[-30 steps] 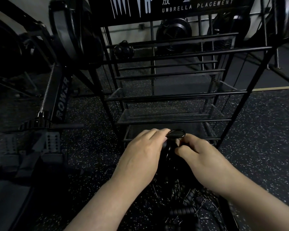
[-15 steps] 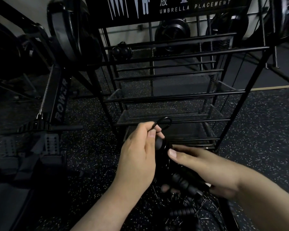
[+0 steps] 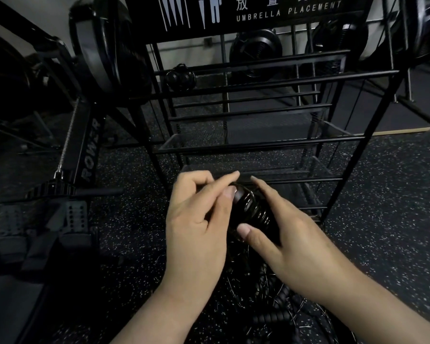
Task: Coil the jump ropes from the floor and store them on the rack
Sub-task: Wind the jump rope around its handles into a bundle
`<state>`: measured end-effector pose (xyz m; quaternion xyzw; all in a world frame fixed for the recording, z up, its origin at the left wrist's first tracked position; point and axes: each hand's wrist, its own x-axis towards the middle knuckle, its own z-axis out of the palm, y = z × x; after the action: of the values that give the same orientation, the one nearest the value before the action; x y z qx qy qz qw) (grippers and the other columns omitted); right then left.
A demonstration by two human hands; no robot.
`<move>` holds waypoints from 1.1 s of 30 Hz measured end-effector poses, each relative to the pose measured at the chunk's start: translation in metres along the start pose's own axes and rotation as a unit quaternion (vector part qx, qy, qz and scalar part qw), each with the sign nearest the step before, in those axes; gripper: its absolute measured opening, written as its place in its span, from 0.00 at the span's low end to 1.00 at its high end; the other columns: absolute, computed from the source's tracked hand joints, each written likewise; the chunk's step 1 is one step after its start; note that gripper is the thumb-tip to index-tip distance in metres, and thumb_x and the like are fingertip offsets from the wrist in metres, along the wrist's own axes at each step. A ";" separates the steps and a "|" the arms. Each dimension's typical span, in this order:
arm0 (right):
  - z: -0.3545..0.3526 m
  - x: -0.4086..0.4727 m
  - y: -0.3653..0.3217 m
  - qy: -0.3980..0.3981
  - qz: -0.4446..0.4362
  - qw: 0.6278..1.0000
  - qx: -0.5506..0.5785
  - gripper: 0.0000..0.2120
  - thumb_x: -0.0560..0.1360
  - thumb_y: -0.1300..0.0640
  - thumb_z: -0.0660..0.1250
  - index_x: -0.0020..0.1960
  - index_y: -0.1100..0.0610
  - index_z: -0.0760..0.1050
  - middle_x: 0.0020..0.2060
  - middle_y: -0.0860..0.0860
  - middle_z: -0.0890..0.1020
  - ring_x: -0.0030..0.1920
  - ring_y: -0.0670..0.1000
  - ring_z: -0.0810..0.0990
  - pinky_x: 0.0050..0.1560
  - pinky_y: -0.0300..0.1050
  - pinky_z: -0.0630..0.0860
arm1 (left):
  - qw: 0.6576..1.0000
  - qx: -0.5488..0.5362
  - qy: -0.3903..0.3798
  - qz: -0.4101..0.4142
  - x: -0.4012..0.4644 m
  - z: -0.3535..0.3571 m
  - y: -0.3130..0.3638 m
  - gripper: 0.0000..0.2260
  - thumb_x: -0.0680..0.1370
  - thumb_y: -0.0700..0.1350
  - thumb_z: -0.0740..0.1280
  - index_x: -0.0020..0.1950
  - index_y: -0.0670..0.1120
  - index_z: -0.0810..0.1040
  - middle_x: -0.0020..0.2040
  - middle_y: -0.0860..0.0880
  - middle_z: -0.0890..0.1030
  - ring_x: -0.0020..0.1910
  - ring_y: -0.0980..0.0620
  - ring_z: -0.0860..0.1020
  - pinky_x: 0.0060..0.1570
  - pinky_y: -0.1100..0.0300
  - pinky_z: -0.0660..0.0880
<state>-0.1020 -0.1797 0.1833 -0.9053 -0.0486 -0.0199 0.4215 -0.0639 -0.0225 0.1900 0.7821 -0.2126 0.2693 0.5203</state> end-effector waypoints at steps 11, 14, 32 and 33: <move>-0.004 0.006 0.002 0.004 0.024 0.998 -0.058 0.43 0.66 0.23 0.55 0.78 0.30 0.48 0.59 0.34 0.73 0.59 0.39 0.75 0.59 0.38 0.75 | 0.997 -0.023 -0.056 -0.051 0.003 -0.010 -0.004 0.04 0.81 0.45 0.67 0.48 0.51 0.81 0.51 0.57 0.82 0.56 0.52 0.81 0.55 0.63 0.76; -0.006 0.005 0.003 0.004 0.019 0.999 -0.043 0.40 0.68 0.26 0.61 0.76 0.26 0.50 0.56 0.33 0.73 0.57 0.38 0.76 0.57 0.40 0.77 | 0.989 -0.074 -0.111 -0.060 0.004 -0.015 0.001 0.10 0.82 0.39 0.65 0.48 0.55 0.77 0.54 0.55 0.86 0.55 0.57 0.83 0.55 0.65 0.77; 0.009 0.008 0.005 0.039 0.028 0.996 -0.069 0.38 0.70 0.32 0.71 0.68 0.36 0.50 0.55 0.34 0.73 0.54 0.38 0.74 0.48 0.33 0.67 | 0.959 -0.156 0.054 -0.231 0.001 0.006 0.006 0.10 0.82 0.45 0.66 0.50 0.58 0.85 0.38 0.52 0.82 0.32 0.57 0.74 0.36 0.55 0.71; 0.012 0.007 0.005 0.037 0.018 0.997 -0.070 0.37 0.70 0.33 0.71 0.68 0.36 0.50 0.53 0.33 0.71 0.54 0.36 0.72 0.48 0.33 0.67 | 0.963 -0.142 0.057 -0.224 0.000 0.006 0.004 0.09 0.82 0.46 0.66 0.52 0.59 0.85 0.38 0.52 0.82 0.34 0.57 0.76 0.38 0.54 0.72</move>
<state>-0.0943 -0.1736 0.1724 -0.9319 -0.0155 -0.0493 0.3590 -0.0655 -0.0295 0.1907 0.7112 -0.0387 0.1570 0.6842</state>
